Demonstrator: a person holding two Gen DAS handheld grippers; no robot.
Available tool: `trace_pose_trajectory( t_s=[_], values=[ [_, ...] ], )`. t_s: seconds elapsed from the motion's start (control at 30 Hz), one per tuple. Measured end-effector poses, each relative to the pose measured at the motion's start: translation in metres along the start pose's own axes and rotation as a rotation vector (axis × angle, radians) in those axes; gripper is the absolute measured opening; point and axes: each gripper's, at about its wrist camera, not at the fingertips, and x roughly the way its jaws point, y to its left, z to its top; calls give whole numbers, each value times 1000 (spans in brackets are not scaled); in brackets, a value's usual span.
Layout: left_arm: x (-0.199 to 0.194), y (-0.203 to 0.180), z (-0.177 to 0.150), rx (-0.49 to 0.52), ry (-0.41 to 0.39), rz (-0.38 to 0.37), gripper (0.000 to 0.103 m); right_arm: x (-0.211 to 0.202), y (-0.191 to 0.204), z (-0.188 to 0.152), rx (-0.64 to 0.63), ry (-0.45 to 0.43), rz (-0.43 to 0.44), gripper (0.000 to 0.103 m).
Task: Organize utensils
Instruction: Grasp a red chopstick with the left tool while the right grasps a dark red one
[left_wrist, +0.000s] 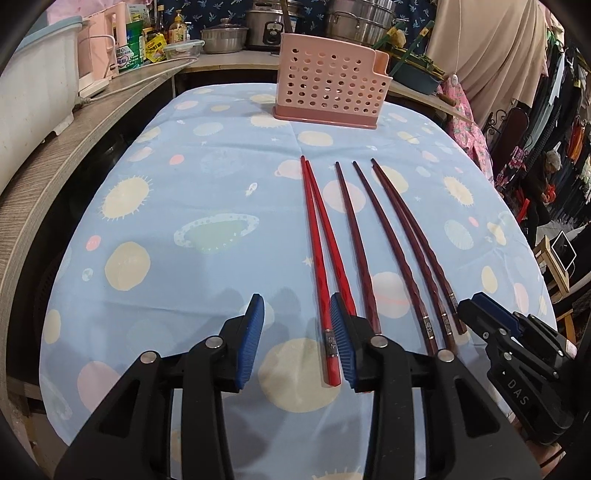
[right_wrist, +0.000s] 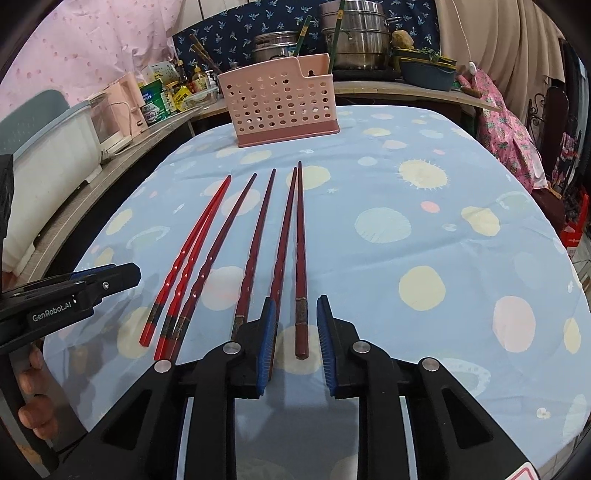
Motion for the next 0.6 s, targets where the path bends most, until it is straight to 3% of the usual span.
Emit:
trace_pose_trajectory(
  t_s=[0.43,0.6],
  values=[
    [6,-1,-10,2,35,-21,37,11,-5,-6,2,26,-16,9],
    [5,-3,-15,4,34,-21,51,10,-6,-7,1,23,-19,7]
  ],
)
